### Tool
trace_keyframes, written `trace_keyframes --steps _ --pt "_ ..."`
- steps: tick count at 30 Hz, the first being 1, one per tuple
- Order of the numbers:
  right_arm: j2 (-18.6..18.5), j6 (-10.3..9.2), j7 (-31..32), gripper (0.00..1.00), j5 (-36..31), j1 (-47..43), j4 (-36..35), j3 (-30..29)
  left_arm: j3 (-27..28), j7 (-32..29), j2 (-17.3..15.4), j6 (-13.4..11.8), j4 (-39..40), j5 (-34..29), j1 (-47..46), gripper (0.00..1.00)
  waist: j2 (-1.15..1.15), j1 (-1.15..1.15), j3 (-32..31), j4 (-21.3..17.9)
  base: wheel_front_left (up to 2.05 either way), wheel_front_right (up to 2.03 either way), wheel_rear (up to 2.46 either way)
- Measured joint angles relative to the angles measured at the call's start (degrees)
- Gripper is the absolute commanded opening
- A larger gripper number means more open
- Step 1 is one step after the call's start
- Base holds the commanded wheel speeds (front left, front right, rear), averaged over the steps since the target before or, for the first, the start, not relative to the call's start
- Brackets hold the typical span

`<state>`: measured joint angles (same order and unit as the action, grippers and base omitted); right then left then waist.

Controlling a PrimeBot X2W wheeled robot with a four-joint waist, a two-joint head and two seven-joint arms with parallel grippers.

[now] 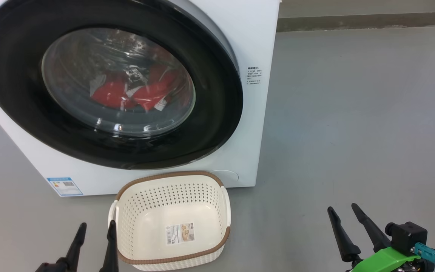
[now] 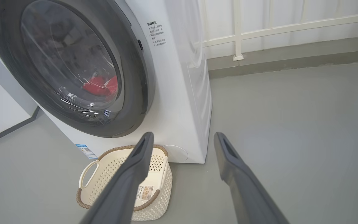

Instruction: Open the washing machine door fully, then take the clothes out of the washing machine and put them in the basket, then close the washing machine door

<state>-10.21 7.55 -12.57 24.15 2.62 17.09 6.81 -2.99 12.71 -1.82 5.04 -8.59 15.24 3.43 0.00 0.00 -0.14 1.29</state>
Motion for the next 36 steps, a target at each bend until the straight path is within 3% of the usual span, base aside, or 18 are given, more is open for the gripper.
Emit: trace_keyframes --steps 12,36 --pt "0.13 0.00 -1.68 1.00 -7.47 -0.92 -0.01 -3.28 0.32 1.59 -0.13 -0.34 -0.32 -5.67 0.22 1.00 0.00 0.00 -0.38 0.00 0.00 0.00 0.00" --pt "1.58 0.00 -1.68 1.00 -8.03 -1.71 0.00 -5.47 0.88 1.59 -0.16 -1.27 -1.10 -5.61 0.94 1.00 0.00 0.00 -0.44 -0.43 0.00 0.00 0.00"
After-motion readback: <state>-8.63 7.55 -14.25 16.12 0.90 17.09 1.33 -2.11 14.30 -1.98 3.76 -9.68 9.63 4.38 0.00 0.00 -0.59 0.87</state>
